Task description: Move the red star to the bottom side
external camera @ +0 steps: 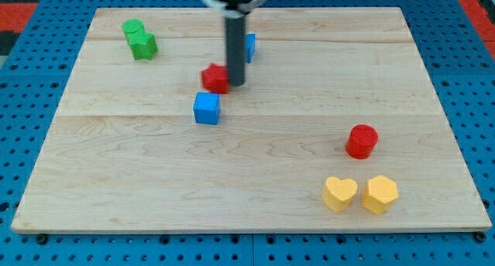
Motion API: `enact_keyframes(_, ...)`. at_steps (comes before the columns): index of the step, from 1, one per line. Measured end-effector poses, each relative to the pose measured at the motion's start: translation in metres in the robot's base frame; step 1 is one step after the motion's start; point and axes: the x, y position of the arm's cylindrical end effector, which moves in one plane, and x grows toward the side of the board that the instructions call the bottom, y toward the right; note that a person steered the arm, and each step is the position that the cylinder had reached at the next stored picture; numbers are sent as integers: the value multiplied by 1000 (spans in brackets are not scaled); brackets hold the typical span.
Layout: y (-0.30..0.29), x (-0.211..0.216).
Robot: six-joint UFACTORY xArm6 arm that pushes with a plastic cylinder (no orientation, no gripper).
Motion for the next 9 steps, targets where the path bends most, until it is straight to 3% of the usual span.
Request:
enact_keyframes(2, -7, -42)
enact_keyframes(7, -47, -46)
enact_keyframes(8, -19, -28)
enact_keyframes(9, -60, 17)
